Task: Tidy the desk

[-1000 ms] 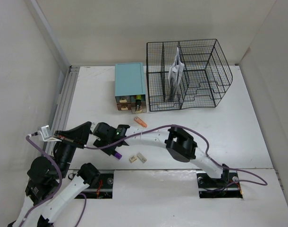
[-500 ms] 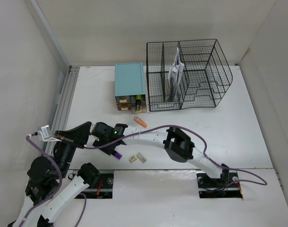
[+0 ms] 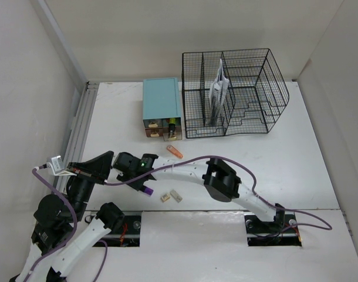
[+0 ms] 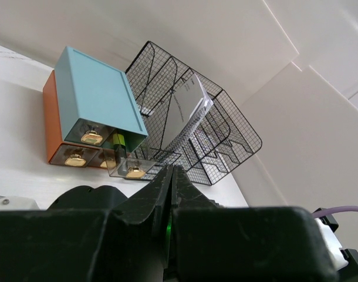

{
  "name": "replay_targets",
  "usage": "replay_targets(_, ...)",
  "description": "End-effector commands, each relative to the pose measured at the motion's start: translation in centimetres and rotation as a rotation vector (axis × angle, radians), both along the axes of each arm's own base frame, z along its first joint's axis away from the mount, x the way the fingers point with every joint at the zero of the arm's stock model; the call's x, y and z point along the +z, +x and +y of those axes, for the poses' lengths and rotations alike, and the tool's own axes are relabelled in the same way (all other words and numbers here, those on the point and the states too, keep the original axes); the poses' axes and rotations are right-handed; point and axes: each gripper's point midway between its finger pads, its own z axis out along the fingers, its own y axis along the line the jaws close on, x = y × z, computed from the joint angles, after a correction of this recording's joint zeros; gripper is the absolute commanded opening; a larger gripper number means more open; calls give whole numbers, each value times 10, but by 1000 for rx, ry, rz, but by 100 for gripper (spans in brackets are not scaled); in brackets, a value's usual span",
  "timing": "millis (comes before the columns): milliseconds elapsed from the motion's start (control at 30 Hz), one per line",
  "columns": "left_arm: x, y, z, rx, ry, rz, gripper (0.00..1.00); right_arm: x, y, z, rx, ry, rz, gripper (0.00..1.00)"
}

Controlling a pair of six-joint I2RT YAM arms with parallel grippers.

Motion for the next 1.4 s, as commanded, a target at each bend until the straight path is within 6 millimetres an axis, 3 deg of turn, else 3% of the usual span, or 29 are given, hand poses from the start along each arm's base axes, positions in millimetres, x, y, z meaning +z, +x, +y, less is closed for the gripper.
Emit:
replay_targets(0, 38, -55, 48, -11, -188, -236, 0, -23, -9, -12, 39, -85, 23, 0)
replay_targets(100, 38, -55, 48, -11, -188, -236, 0, 2, -2, -7, 104, -45, -42, 0)
replay_targets(233, 38, -55, 48, -11, -188, -236, 0, 53, 9, 2, 228, 40, -117, 0)
replay_targets(267, 38, -55, 48, -11, -188, -236, 0, 59, 4, 4, 279, 72, -82, 0)
replay_targets(500, 43, -57, 53, 3, -196, -250, 0, 113, 29, -15, 426, 204, -7, 0)
replay_targets(633, 49, -61, 60, 15, -205, -265, 0, 147, 61, -30, 448, 293, -5, 0)
replay_targets(967, 50, -58, 57, 12, -220, -270, 0, 233, 96, -61, 570, 544, -30, 0)
replay_targets(1233, 47, -51, 52, 20, -216, -261, 0, 264, 130, -92, 615, 690, -41, 0)
replay_targets(1367, 46, -49, 50, 17, -224, -258, 0, 259, 147, -103, 633, 701, -72, 0)
